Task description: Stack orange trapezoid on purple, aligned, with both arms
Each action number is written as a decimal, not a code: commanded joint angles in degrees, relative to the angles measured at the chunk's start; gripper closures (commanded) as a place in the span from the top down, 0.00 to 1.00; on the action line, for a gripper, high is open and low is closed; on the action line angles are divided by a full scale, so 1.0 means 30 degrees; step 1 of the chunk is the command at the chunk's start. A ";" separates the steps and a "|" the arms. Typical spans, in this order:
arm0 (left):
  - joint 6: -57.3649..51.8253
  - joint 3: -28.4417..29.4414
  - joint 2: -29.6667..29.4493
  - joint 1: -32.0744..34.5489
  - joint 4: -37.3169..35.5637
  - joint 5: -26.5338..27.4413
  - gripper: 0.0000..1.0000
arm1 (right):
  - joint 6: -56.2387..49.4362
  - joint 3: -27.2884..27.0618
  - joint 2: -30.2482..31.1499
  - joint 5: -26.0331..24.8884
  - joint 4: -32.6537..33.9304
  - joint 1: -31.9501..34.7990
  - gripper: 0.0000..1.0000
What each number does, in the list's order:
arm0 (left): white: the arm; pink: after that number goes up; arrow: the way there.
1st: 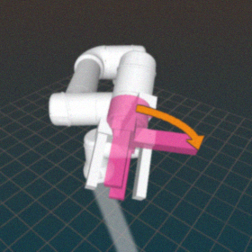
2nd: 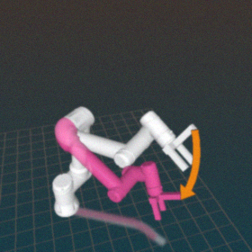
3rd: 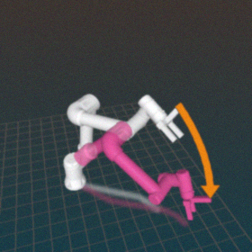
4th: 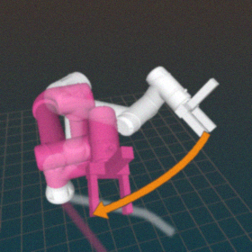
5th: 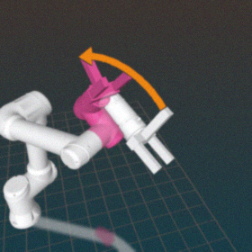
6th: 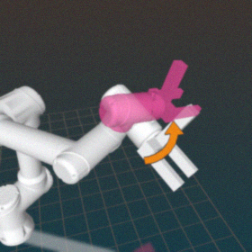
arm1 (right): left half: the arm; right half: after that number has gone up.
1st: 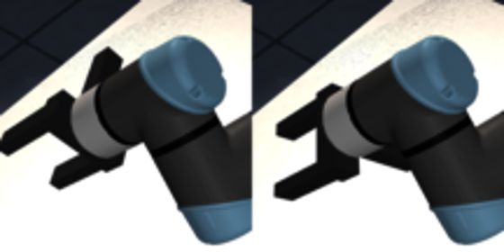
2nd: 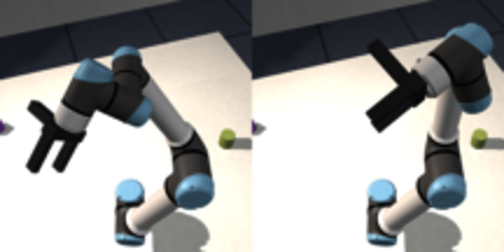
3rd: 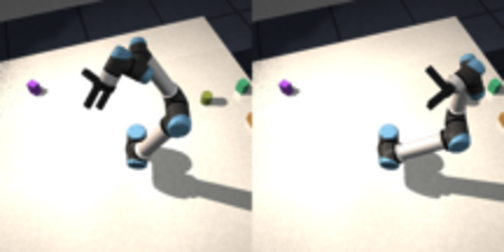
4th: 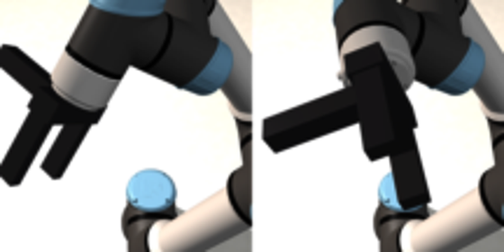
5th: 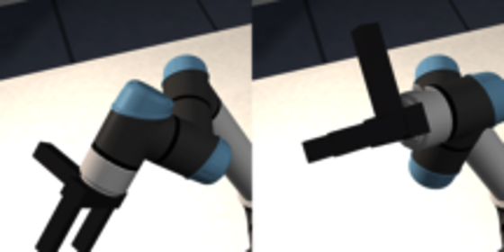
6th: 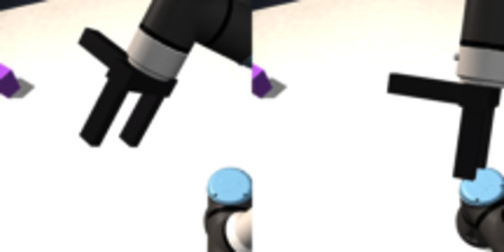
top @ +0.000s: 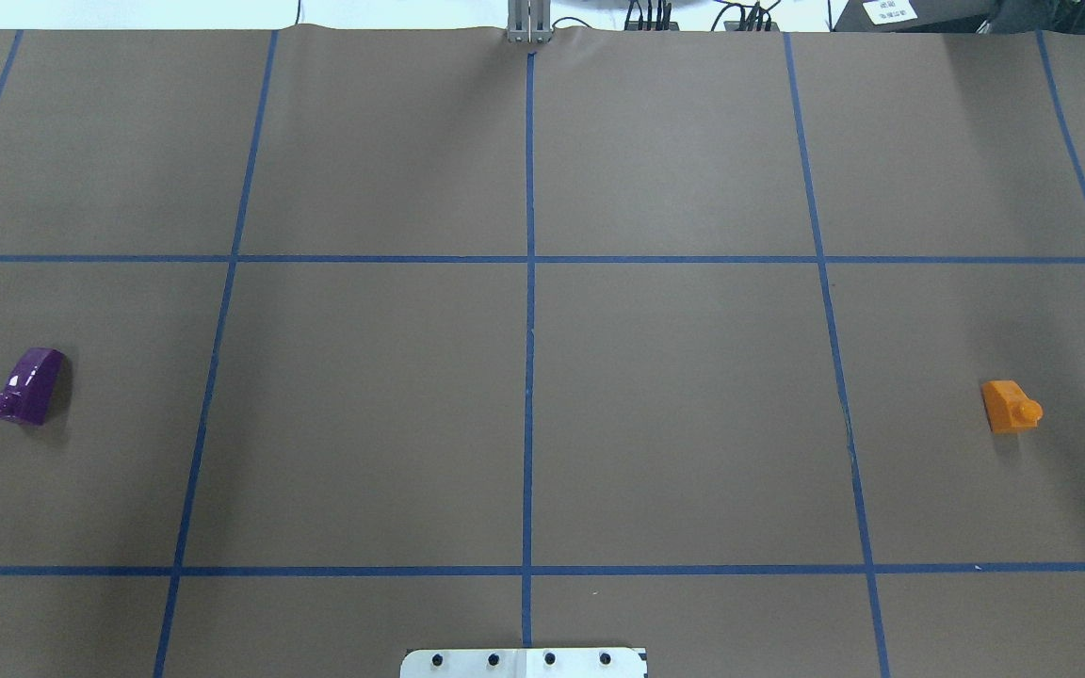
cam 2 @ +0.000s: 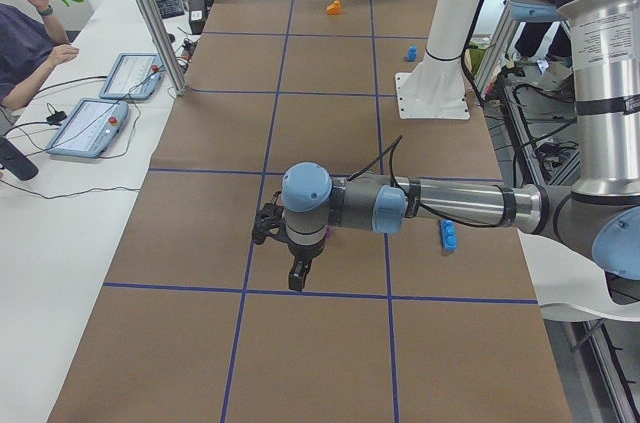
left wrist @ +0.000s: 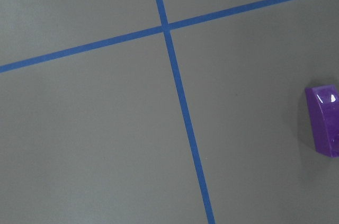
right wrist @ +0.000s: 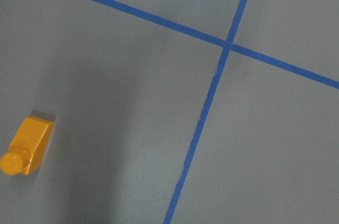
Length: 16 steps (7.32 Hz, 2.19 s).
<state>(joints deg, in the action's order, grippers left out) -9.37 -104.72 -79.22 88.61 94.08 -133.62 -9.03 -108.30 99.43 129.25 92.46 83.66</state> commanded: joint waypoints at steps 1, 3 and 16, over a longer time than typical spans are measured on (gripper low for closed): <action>0.0047 0.0072 -0.0224 0.0022 0.2437 0.0125 1.00 | 0.0081 -0.0925 -0.0037 0.0243 -0.0027 0.0002 1.00; 0.0104 0.0481 -0.1098 0.0023 0.4204 0.0098 1.00 | 0.0139 -0.1955 -0.0965 0.0159 -0.0347 0.0002 1.00; 1.9110 0.1127 0.0450 -1.1830 1.2293 0.5478 1.00 | 0.6848 -0.0258 -0.2615 0.1477 -0.5067 -0.3250 1.00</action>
<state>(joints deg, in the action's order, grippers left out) 43.37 -101.36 -77.44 58.61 130.09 -121.06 11.44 -109.08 91.62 133.99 77.28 73.96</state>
